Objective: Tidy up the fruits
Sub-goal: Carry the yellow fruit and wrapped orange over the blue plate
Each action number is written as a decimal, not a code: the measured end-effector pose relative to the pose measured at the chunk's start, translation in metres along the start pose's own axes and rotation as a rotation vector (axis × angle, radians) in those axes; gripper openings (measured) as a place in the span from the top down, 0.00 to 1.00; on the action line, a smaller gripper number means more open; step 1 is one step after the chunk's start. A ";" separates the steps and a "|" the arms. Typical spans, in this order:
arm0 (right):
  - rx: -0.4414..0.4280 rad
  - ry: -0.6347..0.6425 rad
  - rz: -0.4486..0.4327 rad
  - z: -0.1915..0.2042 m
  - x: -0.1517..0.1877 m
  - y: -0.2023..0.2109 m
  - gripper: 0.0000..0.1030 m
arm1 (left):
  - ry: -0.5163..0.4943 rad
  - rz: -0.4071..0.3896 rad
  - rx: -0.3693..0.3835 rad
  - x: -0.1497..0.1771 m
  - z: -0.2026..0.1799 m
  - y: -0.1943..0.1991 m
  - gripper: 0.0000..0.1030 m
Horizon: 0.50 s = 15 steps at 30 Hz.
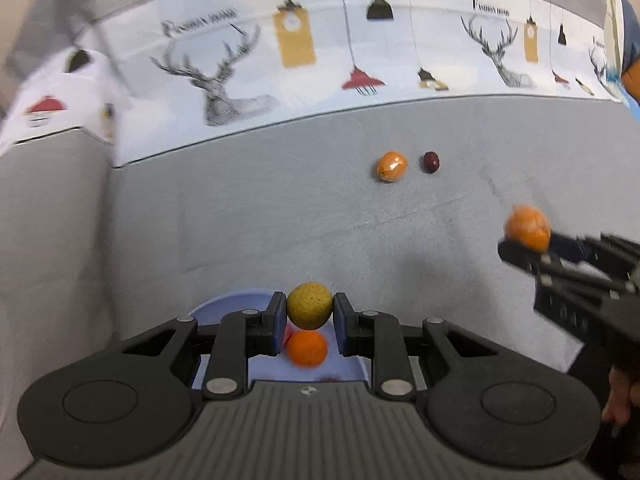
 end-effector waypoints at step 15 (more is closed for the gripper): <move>-0.123 0.089 -0.027 0.073 0.052 0.135 0.63 | 0.086 -0.031 -0.054 0.097 0.026 0.109 0.74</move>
Point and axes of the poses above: each gripper's, at about its wrist camera, not at the fingertips, and y roughly against the way its jaws point, z to its left, x to its underside, the point moved 5 cm from there along -y, roughly the way its jaws point, and after that the axes turned 4 degrees about y, right-handed, at the moved point
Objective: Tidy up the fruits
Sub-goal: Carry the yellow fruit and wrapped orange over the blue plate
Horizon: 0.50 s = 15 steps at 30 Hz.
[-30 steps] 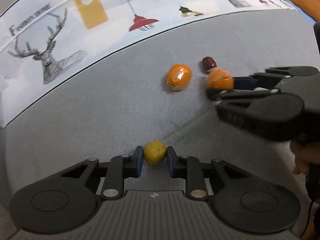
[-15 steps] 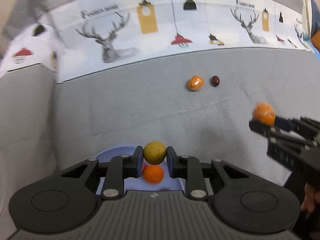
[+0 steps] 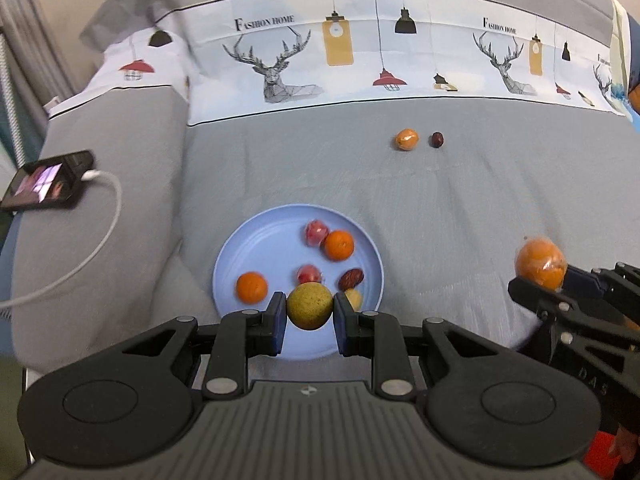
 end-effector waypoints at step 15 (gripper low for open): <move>-0.036 0.140 -0.061 0.047 0.011 0.042 0.63 | 0.071 -0.061 -0.017 0.049 0.019 0.042 0.74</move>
Point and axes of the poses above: each gripper's, at about its wrist camera, not at the fingertips, and y roughly against the way its jaws point, z to its left, x to its underside, the point moved 5 cm from there along -y, roughly the way its jaws point, and after that the axes turned 4 degrees about y, right-handed, at the moved point
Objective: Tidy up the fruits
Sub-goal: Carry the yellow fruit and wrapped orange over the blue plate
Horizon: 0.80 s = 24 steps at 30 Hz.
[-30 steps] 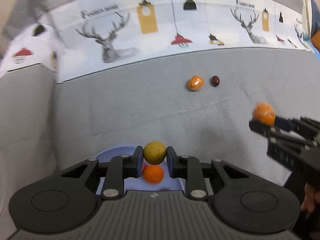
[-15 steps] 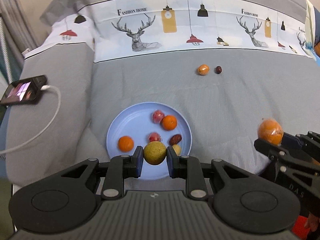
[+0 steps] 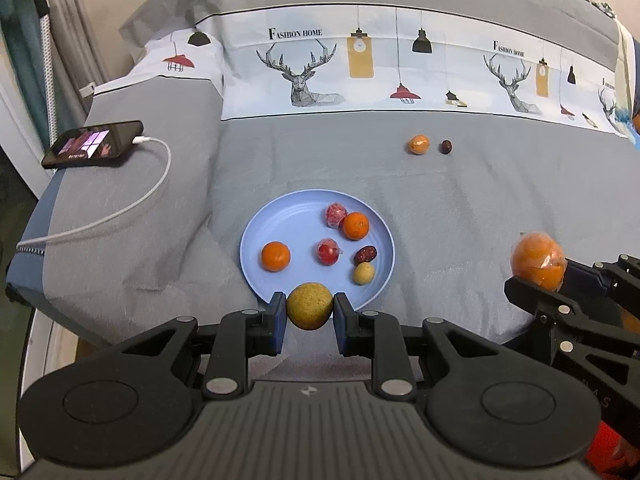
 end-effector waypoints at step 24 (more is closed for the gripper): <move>-0.022 0.014 0.048 0.004 0.002 -0.014 0.63 | 0.019 0.029 0.012 -0.001 0.008 -0.014 0.74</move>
Point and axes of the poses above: each gripper's, at about its wrist camera, not at the fingertips, and y roughly against the way its jaws point, z to its left, x to its underside, the point moved 5 cm from there along -y, roughly the way its jaws point, and after that the axes turned 4 degrees about y, right-handed, at the moved point
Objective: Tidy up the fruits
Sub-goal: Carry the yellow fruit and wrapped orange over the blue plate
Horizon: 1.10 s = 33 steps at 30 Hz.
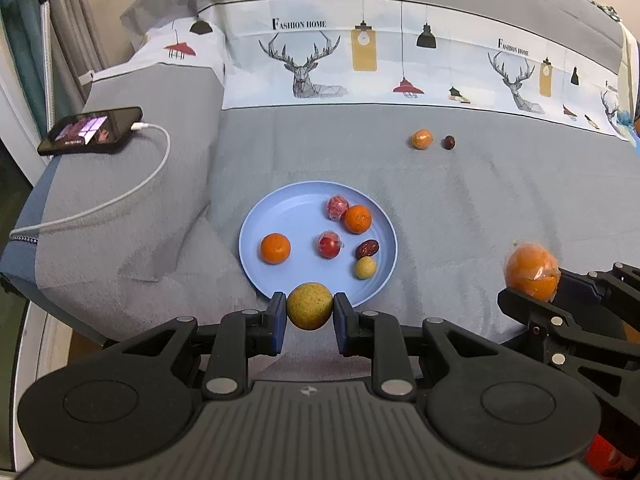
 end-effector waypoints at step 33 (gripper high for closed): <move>-0.028 0.013 0.096 0.009 -0.022 -0.077 0.63 | 0.055 0.019 -0.040 -0.058 0.032 -0.063 0.74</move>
Point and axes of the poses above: each gripper's, at about its wrist camera, not at the fingertips, and y roughly against the way its jaws point, z to its left, x to its underside, the point moved 5 cm from there along -y, roughly the way its jaws point, and after that the axes turned 4 degrees about y, right-handed, at the moved point
